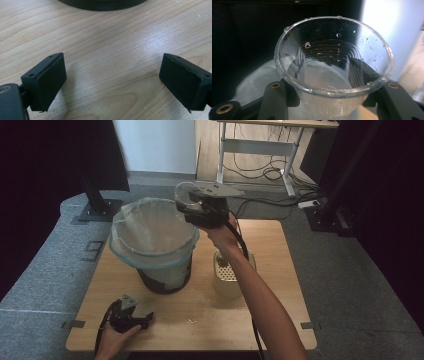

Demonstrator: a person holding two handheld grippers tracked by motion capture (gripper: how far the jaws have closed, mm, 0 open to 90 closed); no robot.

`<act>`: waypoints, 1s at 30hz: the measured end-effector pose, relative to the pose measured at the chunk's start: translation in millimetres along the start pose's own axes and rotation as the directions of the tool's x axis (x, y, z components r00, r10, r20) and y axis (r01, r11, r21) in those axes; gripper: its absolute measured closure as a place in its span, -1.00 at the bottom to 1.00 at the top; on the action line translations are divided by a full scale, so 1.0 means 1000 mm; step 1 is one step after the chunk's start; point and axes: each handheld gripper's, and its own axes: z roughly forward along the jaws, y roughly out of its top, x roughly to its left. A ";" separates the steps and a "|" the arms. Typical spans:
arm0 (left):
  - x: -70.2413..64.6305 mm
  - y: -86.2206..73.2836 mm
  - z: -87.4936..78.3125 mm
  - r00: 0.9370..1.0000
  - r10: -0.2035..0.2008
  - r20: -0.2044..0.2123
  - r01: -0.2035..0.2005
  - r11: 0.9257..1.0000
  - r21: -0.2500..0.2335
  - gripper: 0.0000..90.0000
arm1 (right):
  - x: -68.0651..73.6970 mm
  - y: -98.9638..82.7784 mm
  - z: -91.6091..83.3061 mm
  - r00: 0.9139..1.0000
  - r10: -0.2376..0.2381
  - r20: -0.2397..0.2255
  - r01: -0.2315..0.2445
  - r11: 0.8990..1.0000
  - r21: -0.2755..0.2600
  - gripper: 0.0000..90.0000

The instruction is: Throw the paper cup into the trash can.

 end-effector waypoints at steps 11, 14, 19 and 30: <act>-0.001 -0.001 0.000 1.000 0.007 0.004 -0.007 1.000 0.000 -0.85 | 0.015 -0.011 0.060 0.999 0.007 -0.031 -0.003 0.989 0.145 -0.72; -0.001 0.000 0.000 1.000 0.007 0.004 -0.007 1.000 0.000 -0.85 | 0.013 -0.016 0.053 1.000 -0.001 -0.029 0.005 0.989 0.147 -0.72; -0.001 -0.001 0.000 1.000 0.007 0.002 -0.007 1.000 -0.001 -0.85 | 0.006 -0.021 0.025 1.000 -0.014 -0.014 0.015 0.994 0.111 -0.70; 0.000 -0.001 0.000 1.000 0.008 0.006 -0.008 1.000 0.000 -0.85 | -0.017 -0.071 -0.078 0.996 -0.055 0.066 0.052 0.998 0.037 -0.56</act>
